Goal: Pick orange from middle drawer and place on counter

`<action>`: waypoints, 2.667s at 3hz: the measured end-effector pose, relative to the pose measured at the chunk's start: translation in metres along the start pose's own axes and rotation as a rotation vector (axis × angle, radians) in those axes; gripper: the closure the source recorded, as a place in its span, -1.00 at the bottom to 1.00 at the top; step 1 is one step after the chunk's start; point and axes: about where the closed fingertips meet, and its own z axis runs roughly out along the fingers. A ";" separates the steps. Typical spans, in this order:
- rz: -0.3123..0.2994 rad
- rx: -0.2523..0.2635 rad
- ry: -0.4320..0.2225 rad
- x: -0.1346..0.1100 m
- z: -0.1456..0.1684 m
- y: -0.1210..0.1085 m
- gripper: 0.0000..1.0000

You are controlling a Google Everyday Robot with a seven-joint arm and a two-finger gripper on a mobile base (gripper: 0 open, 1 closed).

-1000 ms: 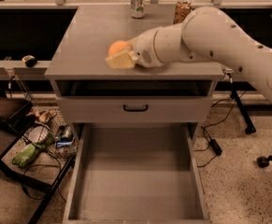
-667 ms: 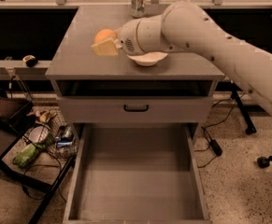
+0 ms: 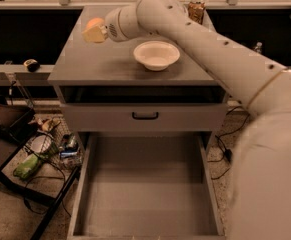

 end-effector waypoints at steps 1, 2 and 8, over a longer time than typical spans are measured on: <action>0.041 0.026 0.031 -0.003 0.048 -0.028 1.00; 0.087 0.022 0.056 0.007 0.081 -0.039 1.00; 0.173 0.030 0.152 0.046 0.118 -0.048 -0.32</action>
Offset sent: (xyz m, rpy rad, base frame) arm 0.1132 0.0461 -0.0515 0.0126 0.1424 -0.0797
